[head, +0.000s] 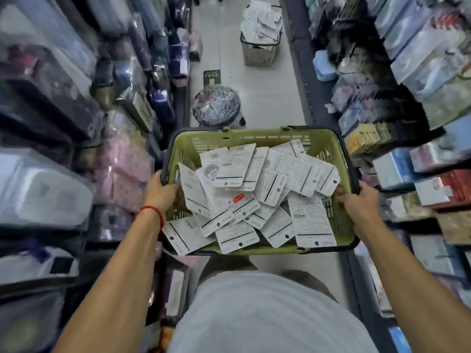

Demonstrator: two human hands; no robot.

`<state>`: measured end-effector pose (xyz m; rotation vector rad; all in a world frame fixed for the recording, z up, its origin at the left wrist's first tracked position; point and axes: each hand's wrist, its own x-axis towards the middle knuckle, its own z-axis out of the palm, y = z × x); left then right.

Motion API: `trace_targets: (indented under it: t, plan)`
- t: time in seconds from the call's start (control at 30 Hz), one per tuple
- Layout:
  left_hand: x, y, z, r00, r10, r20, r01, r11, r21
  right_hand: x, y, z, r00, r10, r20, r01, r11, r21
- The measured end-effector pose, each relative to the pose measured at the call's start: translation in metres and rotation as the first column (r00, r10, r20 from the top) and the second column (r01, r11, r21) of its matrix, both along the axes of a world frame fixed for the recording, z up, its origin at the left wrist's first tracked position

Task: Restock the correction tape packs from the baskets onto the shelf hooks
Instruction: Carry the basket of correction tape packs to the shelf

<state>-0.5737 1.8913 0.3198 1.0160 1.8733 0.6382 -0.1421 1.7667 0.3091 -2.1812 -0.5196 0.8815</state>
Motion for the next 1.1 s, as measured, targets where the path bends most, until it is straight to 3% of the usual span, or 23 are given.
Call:
trace_targets:
  t: [0.13, 0.23, 0.53, 0.8, 1.1]
  plan:
    - [0.012, 0.129, -0.003, 0.993, -0.08, 0.088, 0.084, 0.995, -0.046, 0.003, 0.087, 0.007, 0.996, -0.072, 0.056, 0.074, 0.996, -0.045]
    - [0.023, 0.216, 0.001, 0.99, -0.134, 0.046, 0.136, 0.99, -0.036, 0.003, 0.156, 0.01, 0.989, -0.13, 0.075, 0.133, 0.991, -0.035]
    - [0.059, 0.449, 0.006, 0.972, -0.216, -0.095, 0.212, 0.976, -0.052, 0.031, 0.369, -0.023, 0.987, -0.146, -0.073, 0.144, 0.989, -0.031]
    - [0.125, 0.638, 0.013, 0.954, -0.295, -0.052, 0.29, 0.952, -0.098, 0.08, 0.517, -0.007, 0.968, -0.23, -0.099, 0.226, 0.973, -0.05]
    - [0.259, 0.814, 0.005, 0.783, -0.622, 0.004, 0.618, 0.777, -0.118, 0.127, 0.579, -0.015, 0.875, -0.484, 0.009, 0.484, 0.875, -0.027]
